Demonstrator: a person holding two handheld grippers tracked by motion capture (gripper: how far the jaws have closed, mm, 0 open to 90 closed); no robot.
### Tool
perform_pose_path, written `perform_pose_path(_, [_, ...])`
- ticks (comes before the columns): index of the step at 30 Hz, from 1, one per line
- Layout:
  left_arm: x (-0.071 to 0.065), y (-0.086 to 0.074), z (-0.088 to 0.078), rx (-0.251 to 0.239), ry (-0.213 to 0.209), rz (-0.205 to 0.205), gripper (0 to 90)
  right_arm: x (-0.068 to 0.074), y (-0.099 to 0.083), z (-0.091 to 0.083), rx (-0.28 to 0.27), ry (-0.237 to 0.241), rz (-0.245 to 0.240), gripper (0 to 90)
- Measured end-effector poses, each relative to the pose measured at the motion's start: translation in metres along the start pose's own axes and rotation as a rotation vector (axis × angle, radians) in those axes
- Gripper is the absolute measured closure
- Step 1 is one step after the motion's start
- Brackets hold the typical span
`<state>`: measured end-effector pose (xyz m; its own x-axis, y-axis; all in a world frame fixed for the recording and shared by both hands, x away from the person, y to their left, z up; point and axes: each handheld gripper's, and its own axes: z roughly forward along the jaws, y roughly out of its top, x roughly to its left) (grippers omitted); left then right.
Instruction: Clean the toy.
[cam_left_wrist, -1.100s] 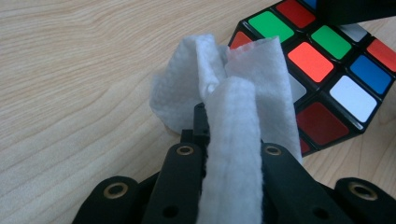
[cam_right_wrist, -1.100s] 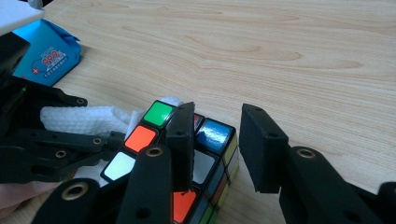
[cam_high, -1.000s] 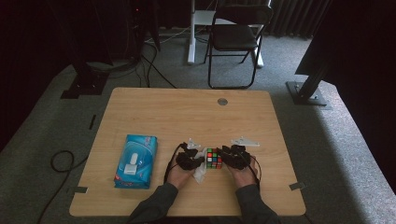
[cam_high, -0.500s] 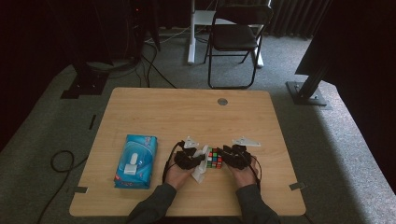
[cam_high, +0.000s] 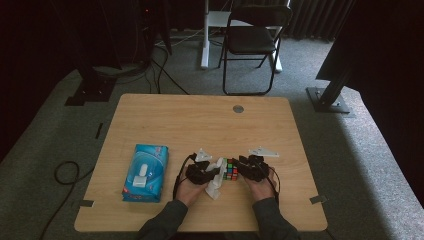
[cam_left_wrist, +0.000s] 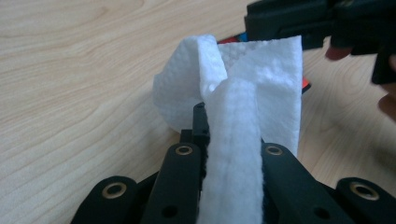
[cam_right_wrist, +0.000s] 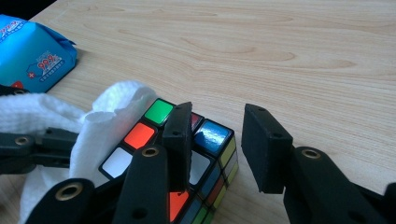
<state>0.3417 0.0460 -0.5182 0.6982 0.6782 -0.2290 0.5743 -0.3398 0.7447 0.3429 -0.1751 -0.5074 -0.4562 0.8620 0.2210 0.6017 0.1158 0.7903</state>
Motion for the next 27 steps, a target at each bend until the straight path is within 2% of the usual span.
perform_pose_path(5, [0.003, -0.006, 0.01, 0.027, 0.01, -0.005, 84.5, 0.0, 0.0, 0.0, -0.001, -0.001, -0.001, 63.4])
perform_pose_path(11, [0.009, -0.014, 0.022, 0.05, 0.009, -0.035, 84.5, 0.0, 0.0, 0.0, -0.001, 0.0, 0.0, 63.4])
perform_pose_path(15, [0.008, -0.012, 0.023, 0.056, 0.025, -0.013, 84.7, 0.0, 0.0, 0.0, -0.003, -0.002, 0.0, 63.4])
perform_pose_path(20, [0.008, -0.012, 0.022, 0.055, 0.022, -0.019, 84.2, 0.0, 0.0, 0.0, -0.003, -0.001, -0.001, 63.4])
perform_pose_path(27, [0.015, -0.004, 0.01, 0.013, 0.036, -0.036, 83.8, -0.001, 0.0, 0.0, -0.004, 0.01, -0.003, 63.6])
